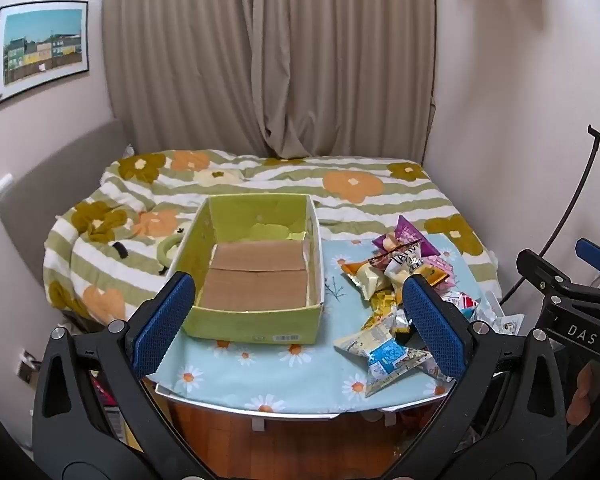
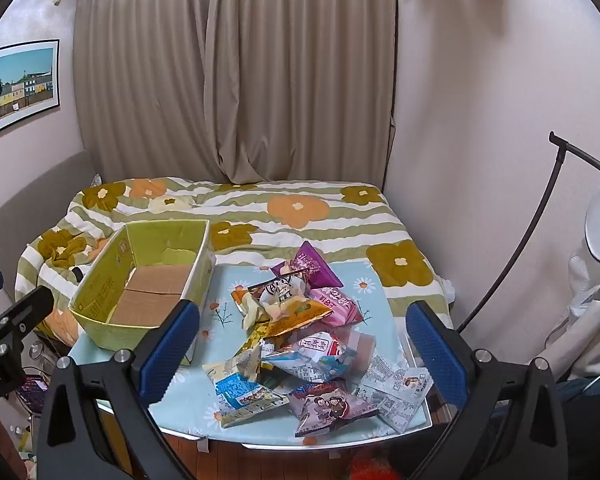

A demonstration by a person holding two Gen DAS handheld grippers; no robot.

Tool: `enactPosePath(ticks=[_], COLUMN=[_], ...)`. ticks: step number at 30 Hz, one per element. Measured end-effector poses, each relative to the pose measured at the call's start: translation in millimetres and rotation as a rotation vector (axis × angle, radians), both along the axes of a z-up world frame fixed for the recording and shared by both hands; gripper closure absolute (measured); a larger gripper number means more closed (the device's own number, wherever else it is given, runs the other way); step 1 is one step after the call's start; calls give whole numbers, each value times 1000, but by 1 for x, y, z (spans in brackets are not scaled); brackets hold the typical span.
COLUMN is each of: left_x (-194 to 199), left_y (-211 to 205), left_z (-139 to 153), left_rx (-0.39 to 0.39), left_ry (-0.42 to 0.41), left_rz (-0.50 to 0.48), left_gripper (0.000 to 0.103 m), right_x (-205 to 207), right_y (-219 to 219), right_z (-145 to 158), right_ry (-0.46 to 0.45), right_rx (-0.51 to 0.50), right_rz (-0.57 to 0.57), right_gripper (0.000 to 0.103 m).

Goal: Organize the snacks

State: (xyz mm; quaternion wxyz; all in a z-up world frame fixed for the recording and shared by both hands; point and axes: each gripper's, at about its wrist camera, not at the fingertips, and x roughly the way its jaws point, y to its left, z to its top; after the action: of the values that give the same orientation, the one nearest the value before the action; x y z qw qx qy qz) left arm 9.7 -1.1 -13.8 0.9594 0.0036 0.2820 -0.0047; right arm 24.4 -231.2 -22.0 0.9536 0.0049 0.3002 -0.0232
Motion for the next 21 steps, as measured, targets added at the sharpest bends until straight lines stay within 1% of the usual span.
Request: enactPosePath(ticks=[21], left_x=[-2], left_y=[-2], left_z=[2], left_rx=[2], left_ry=[0], left_rz=[-4], left_gripper=[1], right_x=[-2], right_y=[1], right_z=[-1], right_ry=[4], right_rx=[0], right_rz=[-1], right_gripper=[0])
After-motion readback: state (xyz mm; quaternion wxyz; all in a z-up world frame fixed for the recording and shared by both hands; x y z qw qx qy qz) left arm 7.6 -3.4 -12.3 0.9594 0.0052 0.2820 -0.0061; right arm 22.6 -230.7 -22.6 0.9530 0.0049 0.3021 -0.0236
